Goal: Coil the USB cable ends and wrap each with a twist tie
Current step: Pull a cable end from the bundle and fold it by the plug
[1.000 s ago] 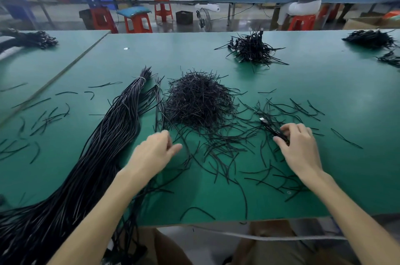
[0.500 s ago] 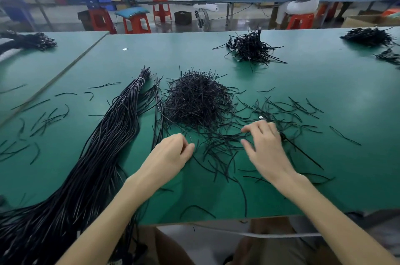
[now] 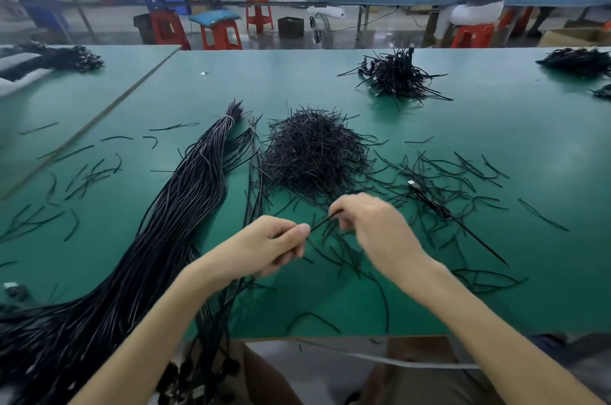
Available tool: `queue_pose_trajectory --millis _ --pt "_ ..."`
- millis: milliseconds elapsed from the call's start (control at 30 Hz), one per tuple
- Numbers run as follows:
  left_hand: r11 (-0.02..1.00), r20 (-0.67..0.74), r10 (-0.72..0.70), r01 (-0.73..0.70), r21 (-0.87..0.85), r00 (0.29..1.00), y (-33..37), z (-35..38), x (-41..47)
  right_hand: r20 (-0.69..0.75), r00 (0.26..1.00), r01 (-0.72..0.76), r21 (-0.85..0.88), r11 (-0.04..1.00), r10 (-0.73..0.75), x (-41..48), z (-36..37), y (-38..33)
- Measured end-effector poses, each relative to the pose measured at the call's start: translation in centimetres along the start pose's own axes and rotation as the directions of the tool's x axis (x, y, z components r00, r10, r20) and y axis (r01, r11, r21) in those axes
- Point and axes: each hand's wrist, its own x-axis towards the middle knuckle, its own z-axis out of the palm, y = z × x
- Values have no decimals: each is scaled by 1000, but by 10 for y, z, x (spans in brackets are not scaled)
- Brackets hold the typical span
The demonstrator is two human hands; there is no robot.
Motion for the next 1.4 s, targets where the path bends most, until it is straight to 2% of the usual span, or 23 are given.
queue_pose_trajectory --millis 100,167,267,333,400,467,533,567,633,733,800,867,900,967,1000,1133,1200,1300,1400 --pt "998 112 -44 49 -48 993 -16 -15 -17 -148 952 -234 215 948 268 9 -17 20" --pt "991 109 -71 83 -105 992 -24 -20 -23 -204 911 -310 231 922 358 12 -24 33" --pt "967 -74 -73 52 -249 995 -27 -23 -17 -61 915 -385 159 909 398 12 -21 35" --pt "984 -212 -43 4 -181 976 -22 -24 -6 19 933 -359 -18 933 359 6 -13 28" --pt "1000 -297 24 -20 16 955 -17 -22 7 31 964 -253 -195 948 263 2 -8 16" --pt "982 -328 65 -1 190 943 -11 -14 18 71 984 -142 -254 957 164 3 -4 -2" --pt "977 -313 76 -8 215 947 -7 -4 26 141 984 -71 -256 964 110 3 5 -18" --pt "980 -280 81 -25 197 957 -6 0 29 172 979 -72 -203 977 108 3 9 -24" --pt "991 -212 77 -51 124 974 -5 5 29 184 970 -165 4 986 161 2 13 -28" --pt "994 -221 42 -64 -89 974 -11 -3 25 118 960 -270 160 950 253 -4 13 -15" --pt "925 -202 6 -82 -371 979 -18 -14 20 83 957 -290 232 928 278 -10 12 -7" --pt "686 -127 22 -108 -719 992 -24 -19 15 58 964 -267 268 926 261 -14 13 -7" --pt "550 -108 56 -121 -826 993 -26 -21 14 55 968 -249 272 930 243 -14 14 -9" --pt "356 -119 115 -152 -922 986 -28 -18 14 60 977 -212 273 939 203 -14 17 -15" --pt "318 -129 119 -160 -934 985 -27 -15 16 61 980 -198 270 942 188 -14 18 -18" --pt "424 -179 -2 -162 -891 984 -13 -1 25 101 981 -183 225 957 164 -13 20 -23" --pt "372 -218 -11 -199 -907 976 -8 5 27 171 974 -182 205 962 148 -15 22 -23" --pt "249 -221 53 -227 -941 974 -6 6 26 272 951 -215 224 951 151 -18 26 -17" --pt "284 -184 166 -225 -932 969 -7 5 22 291 941 -267 319 909 174 -19 23 -7"
